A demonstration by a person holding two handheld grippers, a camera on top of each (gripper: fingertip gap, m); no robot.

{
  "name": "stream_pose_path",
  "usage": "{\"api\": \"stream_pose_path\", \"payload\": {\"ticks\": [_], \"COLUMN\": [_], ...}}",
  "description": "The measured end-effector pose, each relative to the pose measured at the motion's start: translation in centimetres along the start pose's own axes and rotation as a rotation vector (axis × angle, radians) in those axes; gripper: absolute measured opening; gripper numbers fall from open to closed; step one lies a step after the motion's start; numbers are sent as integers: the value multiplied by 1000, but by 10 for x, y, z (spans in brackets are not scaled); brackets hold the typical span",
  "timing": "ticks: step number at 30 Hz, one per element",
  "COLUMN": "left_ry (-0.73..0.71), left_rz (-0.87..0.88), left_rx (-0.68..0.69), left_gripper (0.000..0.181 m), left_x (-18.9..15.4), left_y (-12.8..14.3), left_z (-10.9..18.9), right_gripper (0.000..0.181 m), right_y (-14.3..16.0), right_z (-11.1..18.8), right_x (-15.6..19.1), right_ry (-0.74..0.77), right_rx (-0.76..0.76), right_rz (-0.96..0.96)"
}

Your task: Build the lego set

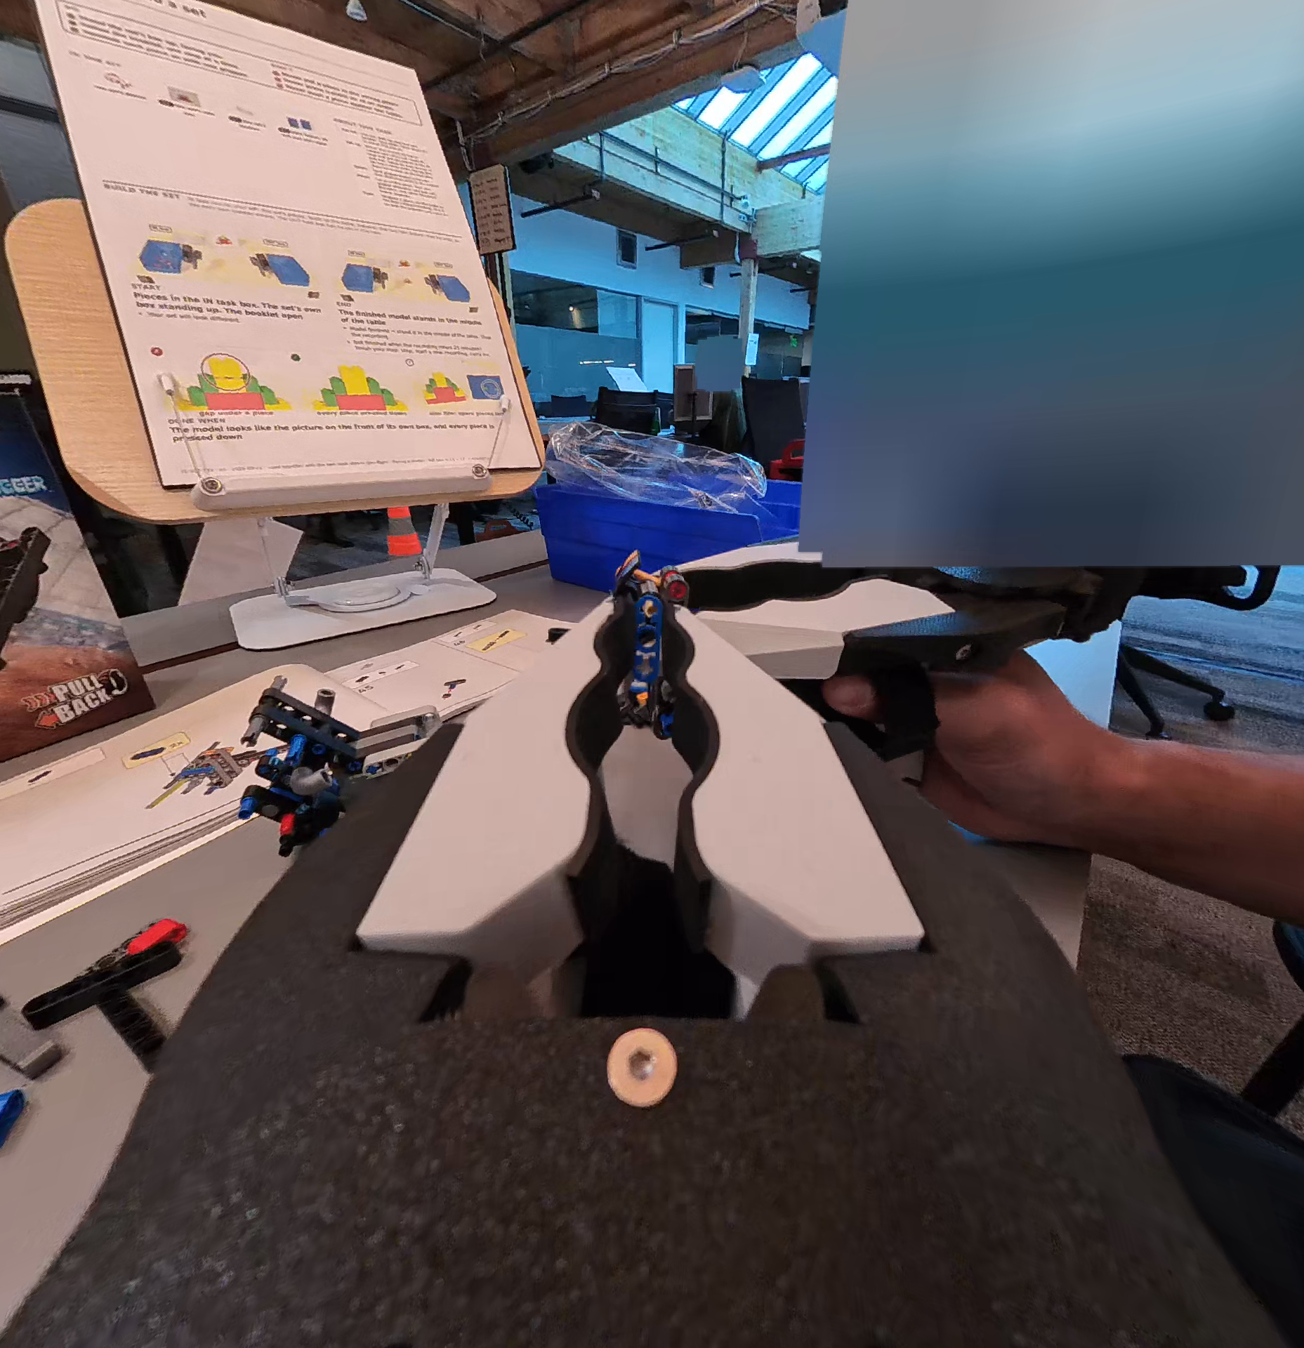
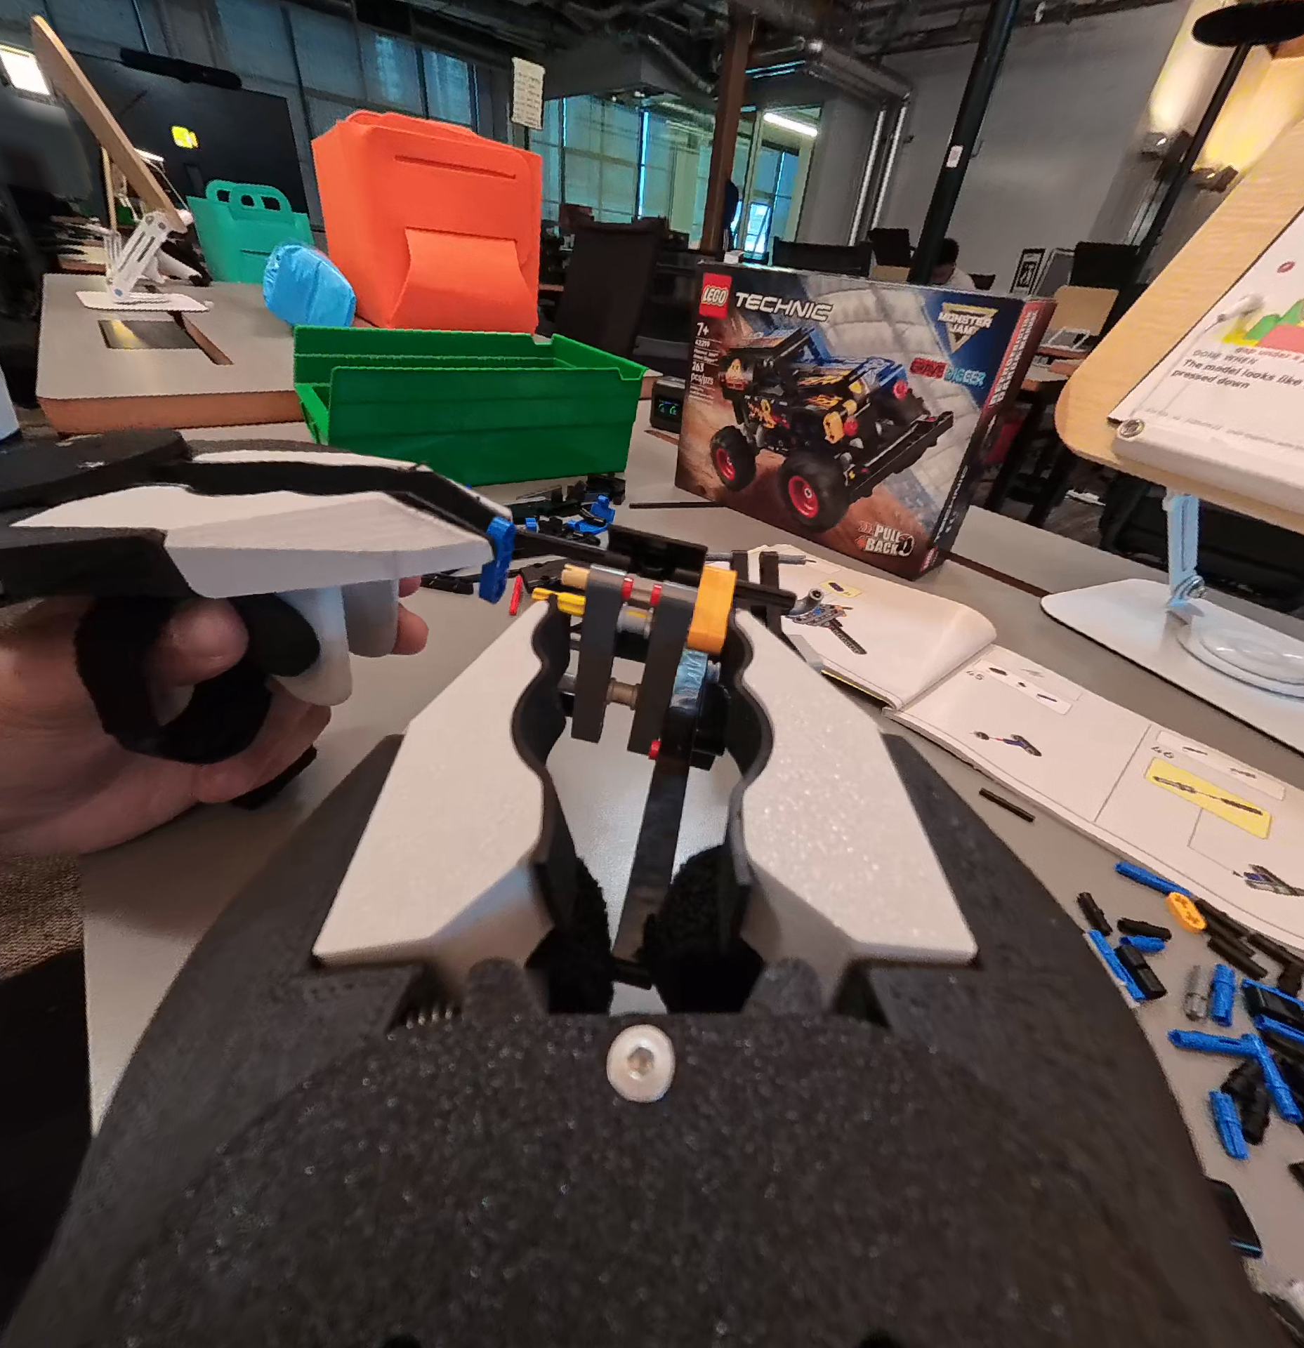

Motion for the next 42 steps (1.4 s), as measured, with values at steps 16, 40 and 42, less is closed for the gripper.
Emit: {"api": "stream_pose_path", "payload": {"ticks": [16,40,42], "left_ry": [9,179,194], "left_rz": [70,564,593], "left_rx": [-53,-338,-348], "left_gripper": [5,5,5], "left_x": [5,14,16], "left_y": [0,15,16], "left_z": [3,-22,-21], "right_gripper": [41,41,41], "right_y": [-4,-8,-8], "right_z": [2,14,14], "right_x": [0,-11,-10], "right_ry": [17,286,287], "right_rx": [-27,-114,-119], "right_rz": [-6,263,270]}}
Point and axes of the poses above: each gripper's, where its closed fingertips meet, z back along the fingers, y out of its underside, x = y × z across the jaws, the point moved 8 cm from there along z, back along the fingers, and after that the axes turned 14 degrees about y, right-handed, at the moved point
